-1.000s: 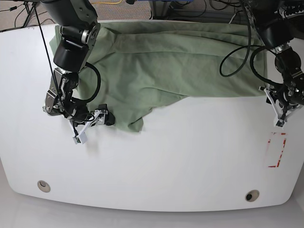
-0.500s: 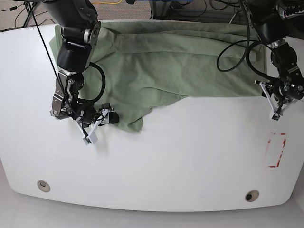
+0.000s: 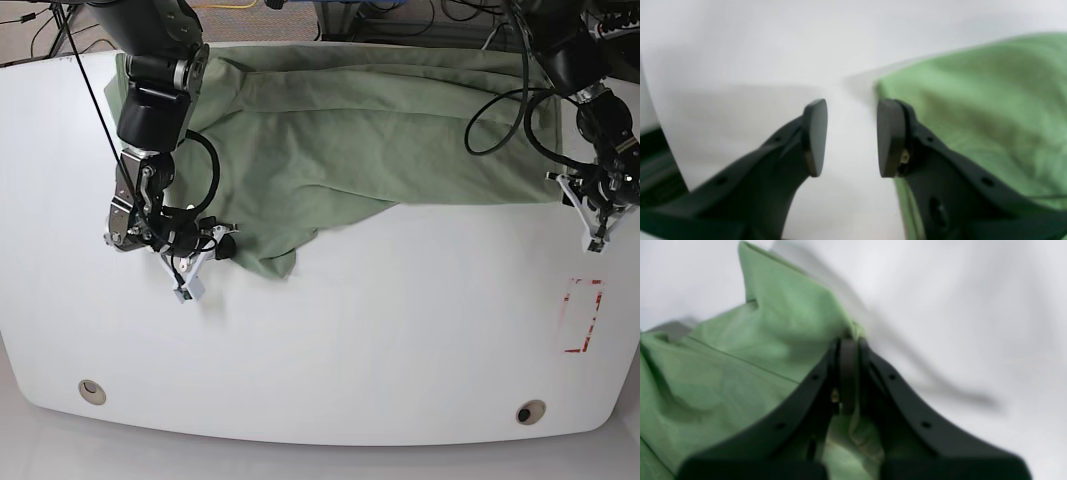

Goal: Layout the t-shirt on the table in an organized manner, then fold the t-shirt properly
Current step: 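Grasp the shirt's hem fabric with both grippers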

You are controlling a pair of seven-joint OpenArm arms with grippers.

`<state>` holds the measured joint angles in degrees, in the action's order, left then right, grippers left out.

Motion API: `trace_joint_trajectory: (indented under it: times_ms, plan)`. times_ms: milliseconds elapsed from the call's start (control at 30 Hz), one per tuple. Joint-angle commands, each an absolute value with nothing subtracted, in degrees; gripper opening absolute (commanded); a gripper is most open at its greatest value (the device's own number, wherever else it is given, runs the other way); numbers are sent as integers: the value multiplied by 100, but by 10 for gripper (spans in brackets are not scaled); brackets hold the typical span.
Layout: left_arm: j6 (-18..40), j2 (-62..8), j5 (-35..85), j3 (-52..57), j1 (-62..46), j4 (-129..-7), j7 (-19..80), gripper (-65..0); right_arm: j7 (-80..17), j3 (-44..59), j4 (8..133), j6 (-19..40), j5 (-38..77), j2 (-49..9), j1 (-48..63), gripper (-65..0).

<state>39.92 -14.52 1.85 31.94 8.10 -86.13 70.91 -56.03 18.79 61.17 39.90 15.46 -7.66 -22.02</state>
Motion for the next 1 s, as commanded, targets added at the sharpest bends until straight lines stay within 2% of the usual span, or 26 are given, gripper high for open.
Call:
trace_joint_trajectory:
  times_ms: [0, 367, 633, 967]
  plan:
    - [4000, -1508, 242, 3213, 1033, -8391, 7029, -414, -5525, 1886, 6281, 4000, 1648, -848, -2369, -645]
    - [4000, -1446, 435, 3371, 1297, -7442, 7029, -414, -5543, 1877, 6475, 4000, 1648, -848, -2360, -644]
    - [4000, -1402, 1103, 3363, 1244, -7433, 7037, -414, -5543, 1877, 6475, 4000, 1648, -848, -2352, -644]
    - [4000, -1402, 1156, 3363, 1244, -7468, 7301, -413, -5552, 1877, 6475, 4000, 1648, -848, -2352, -644]
